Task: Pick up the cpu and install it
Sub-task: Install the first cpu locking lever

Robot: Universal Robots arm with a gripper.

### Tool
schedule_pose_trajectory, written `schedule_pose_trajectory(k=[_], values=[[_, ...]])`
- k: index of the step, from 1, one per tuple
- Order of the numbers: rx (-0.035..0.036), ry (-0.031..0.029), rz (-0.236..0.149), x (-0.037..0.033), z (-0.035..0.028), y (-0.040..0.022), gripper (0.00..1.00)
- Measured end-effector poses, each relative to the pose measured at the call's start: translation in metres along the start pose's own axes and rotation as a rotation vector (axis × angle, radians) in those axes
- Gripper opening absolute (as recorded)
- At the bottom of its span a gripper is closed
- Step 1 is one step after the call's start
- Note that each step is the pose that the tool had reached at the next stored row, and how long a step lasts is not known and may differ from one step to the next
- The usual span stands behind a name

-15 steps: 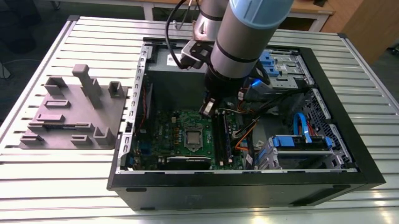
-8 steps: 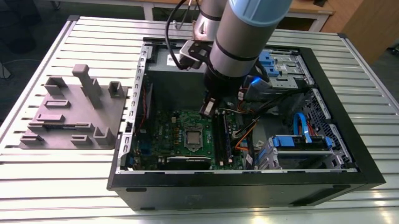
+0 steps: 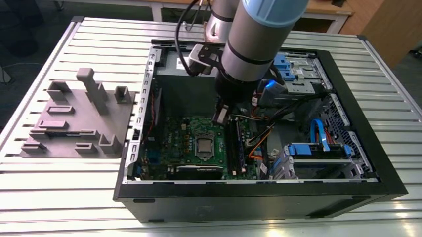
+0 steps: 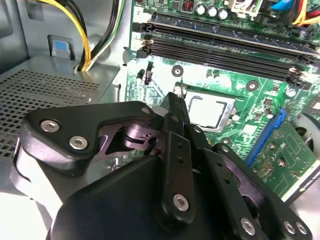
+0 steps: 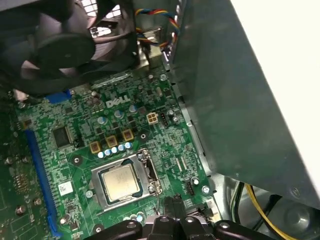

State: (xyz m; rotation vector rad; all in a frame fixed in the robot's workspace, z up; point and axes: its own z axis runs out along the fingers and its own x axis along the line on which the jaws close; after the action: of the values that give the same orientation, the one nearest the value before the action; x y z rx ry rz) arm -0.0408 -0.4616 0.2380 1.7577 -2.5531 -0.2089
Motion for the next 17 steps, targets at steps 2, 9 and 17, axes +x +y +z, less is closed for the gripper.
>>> schedule_pose_trajectory(k=[2,9,17], values=[[-0.0002,0.0006,-0.004,0.002,-0.0002,-0.0008,0.1],[-0.001,0.0025,-0.02,0.0089,-0.0007,-0.0034,0.1],[-0.0015,0.004,-0.031,0.0093,-0.0007,-0.0036,0.1]])
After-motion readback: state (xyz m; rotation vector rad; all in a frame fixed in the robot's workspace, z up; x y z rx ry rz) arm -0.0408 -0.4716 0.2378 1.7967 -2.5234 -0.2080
